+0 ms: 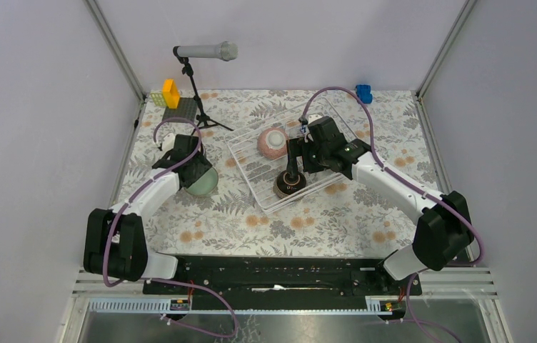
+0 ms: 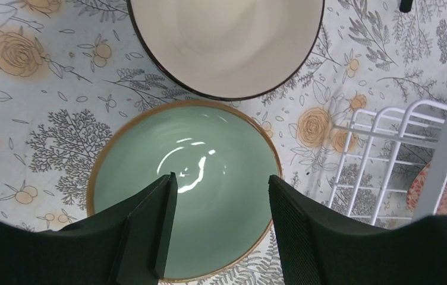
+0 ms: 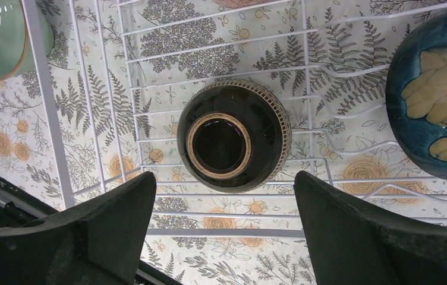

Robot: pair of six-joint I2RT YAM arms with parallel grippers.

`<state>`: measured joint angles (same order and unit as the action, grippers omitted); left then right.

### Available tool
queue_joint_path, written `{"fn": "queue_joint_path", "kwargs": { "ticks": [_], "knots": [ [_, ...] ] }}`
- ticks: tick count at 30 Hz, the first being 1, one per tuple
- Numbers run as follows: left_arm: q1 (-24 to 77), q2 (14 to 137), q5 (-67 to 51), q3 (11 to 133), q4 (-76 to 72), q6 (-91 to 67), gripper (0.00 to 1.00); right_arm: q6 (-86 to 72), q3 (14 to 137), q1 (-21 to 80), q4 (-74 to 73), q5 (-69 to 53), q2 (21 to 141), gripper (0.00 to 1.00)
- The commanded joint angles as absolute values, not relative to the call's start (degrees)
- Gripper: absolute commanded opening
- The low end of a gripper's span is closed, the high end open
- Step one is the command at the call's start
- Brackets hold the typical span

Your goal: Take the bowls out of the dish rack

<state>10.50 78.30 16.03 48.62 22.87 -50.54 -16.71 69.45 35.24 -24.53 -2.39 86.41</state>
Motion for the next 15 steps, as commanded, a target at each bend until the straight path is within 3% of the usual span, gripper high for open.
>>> {"fn": "queue_joint_path", "kwargs": {
  "ticks": [1, 7, 15],
  "knots": [
    [10.4, 76.5, 11.9, 50.1, 21.3, -48.2, 0.63, -16.2, 70.2, 35.5, -23.4, -1.5, 87.3, 0.93],
    [10.4, 71.0, -0.5, 47.6, 18.1, -43.8, 0.63, -16.0, 70.9, 35.5, -25.1, -0.4, 89.5, 0.9],
    [10.5, 61.6, -19.3, 40.2, 7.7, -44.1, 0.63, -15.5, 71.9, 36.0, -27.2, 1.9, 93.3, 0.71]
  ]
}}
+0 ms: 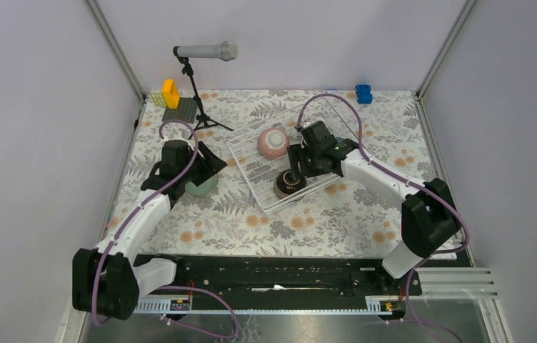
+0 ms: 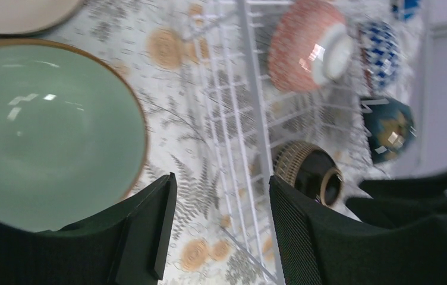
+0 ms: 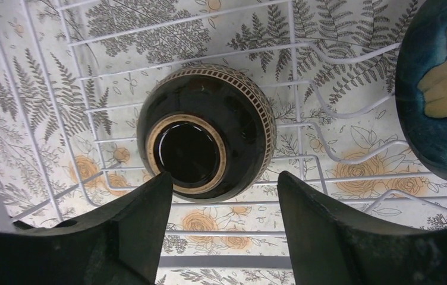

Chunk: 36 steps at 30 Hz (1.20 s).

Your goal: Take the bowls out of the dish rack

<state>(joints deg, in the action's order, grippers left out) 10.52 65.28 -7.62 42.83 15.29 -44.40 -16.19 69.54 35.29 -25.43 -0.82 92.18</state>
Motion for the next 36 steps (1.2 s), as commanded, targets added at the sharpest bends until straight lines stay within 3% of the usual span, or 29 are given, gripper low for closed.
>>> {"fn": "queue_joint_path", "kwargs": {
  "ticks": [1, 10, 24, 30, 33, 36],
  "knots": [
    [10.5, 60.9, -20.9, 39.6, 6.7, -44.4, 0.63, -15.6, 71.9, 36.2, -27.1, 2.2, 93.7, 0.7],
    [11.2, 59.9, -26.8, 36.8, 2.4, -46.0, 0.65, -16.9, 73.6, 37.4, -25.1, 0.4, 98.3, 0.6],
    [12.2, 60.5, -27.2, 36.1, 2.0, -46.1, 0.65, -18.6, 86.0, 43.0, -23.2, -2.8, 104.8, 0.6],
    [13.1, 61.0, -26.7, 36.3, 1.9, -46.2, 0.65, -18.5, 80.7, 43.0, -21.9, 1.6, 99.4, 0.75],
    [14.1, 61.5, -26.5, 36.7, 1.9, -46.1, 0.65, -19.2, 77.4, 43.0, -21.8, 3.6, 96.6, 0.97],
    [14.9, 61.7, -26.4, 37.0, 1.9, -46.1, 0.65, -19.7, 74.1, 42.8, -20.9, 3.5, 94.1, 1.0]
  ]
}}
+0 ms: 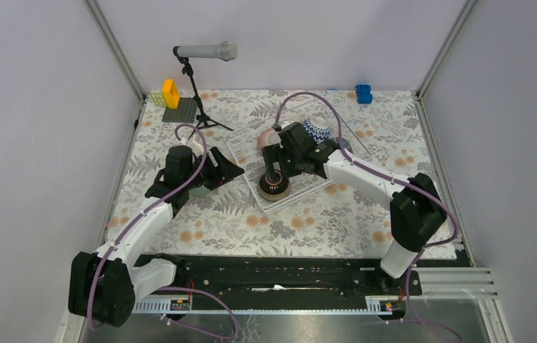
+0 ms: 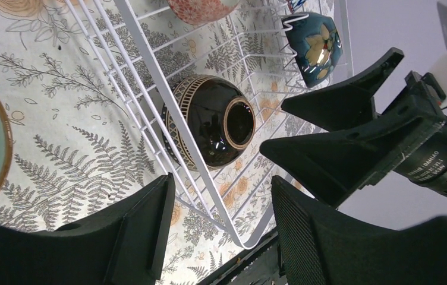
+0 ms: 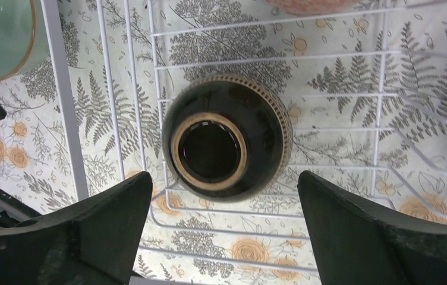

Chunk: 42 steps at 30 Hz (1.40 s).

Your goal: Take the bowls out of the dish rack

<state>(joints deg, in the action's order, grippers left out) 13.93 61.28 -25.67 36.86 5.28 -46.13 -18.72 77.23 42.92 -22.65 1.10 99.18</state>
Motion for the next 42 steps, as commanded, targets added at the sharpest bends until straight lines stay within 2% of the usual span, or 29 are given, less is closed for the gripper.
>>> {"fn": "queue_joint_path", "kwargs": {
  "ticks": [1, 7, 17, 34, 38, 42],
  "knots": [
    [15.1, 61.8, -26.3, 37.0, 1.9, -46.0, 0.66, -19.9, 73.4, 42.6, -20.6, 2.6, 93.7, 1.0],
    [16.5, 61.7, -26.0, 37.1, 1.9, -45.8, 0.73, -23.1, 71.0, 37.8, -18.8, -8.0, 95.1, 1.0],
    [17.4, 63.2, -24.4, 37.7, 4.0, -43.9, 0.76, -28.3, 66.7, 32.4, -10.1, -20.6, 99.3, 1.0],
    [18.6, 69.1, -24.5, 36.4, 0.2, -43.6, 0.76, -36.0, 64.1, 32.1, 2.4, -24.2, 107.9, 1.0],
    [18.7, 69.2, -24.7, 36.3, 0.2, -43.5, 0.75, -40.1, 60.1, 31.3, 8.8, -25.4, 106.5, 0.99],
    [18.7, 67.5, -24.4, 36.1, 0.4, -43.7, 0.74, -41.0, 59.2, 30.7, 10.2, -26.0, 103.7, 0.87]
  ]
}}
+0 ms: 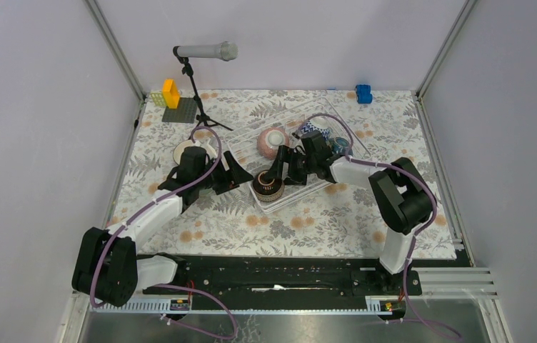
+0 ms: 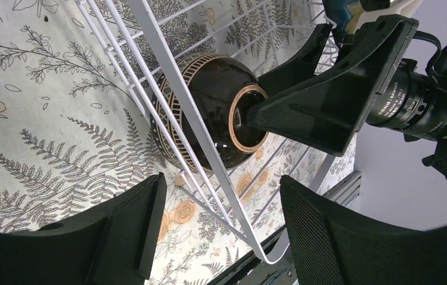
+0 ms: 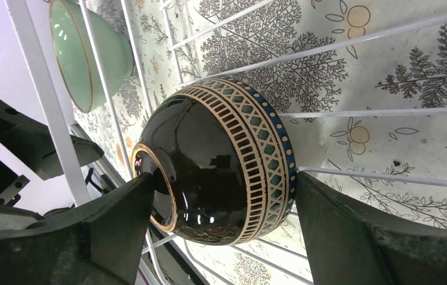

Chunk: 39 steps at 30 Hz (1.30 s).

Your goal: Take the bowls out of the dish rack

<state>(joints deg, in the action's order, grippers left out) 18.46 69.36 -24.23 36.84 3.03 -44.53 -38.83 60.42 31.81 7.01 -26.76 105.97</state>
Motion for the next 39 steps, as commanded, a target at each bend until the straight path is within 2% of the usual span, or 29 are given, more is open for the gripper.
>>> {"fn": "queue_joint_path", "kwargs": {
  "ticks": [1, 5, 13, 23, 25, 28, 32, 39],
  "knots": [
    [18.7, 66.9, -24.2, 36.3, 0.7, -43.7, 0.74, -40.9, 59.5, 30.7, 9.6, -26.3, 103.2, 0.83],
    [18.7, 64.6, -23.3, 37.0, 2.5, -43.6, 0.74, -39.8, 60.4, 30.7, 6.9, -25.6, 99.8, 0.76],
    [18.7, 59.5, -22.7, 37.9, 4.3, -44.6, 0.74, -37.0, 62.6, 30.5, 0.9, -21.8, 91.6, 0.71],
    [18.7, 56.6, -24.7, 38.3, 3.5, -46.4, 0.75, -37.0, 63.8, 28.5, -1.8, -23.0, 87.0, 0.69],
    [18.6, 56.2, -26.5, 38.1, 1.6, -47.4, 0.78, -37.7, 64.0, 27.9, -1.3, -23.8, 85.2, 0.69],
    [18.6, 55.7, -29.2, 38.1, -1.4, -49.0, 0.89, -38.8, 64.1, 27.3, -0.5, -25.6, 82.2, 0.68],
    [18.6, 54.9, -32.7, 37.6, -7.0, -51.9, 0.98, -41.2, 63.4, 26.2, 2.6, -28.7, 78.1, 0.67],
    [18.5, 54.8, -39.4, 36.5, -20.1, -60.2, 0.99, -46.7, 61.9, 24.5, 8.6, -36.5, 73.3, 0.67]
  ]
}}
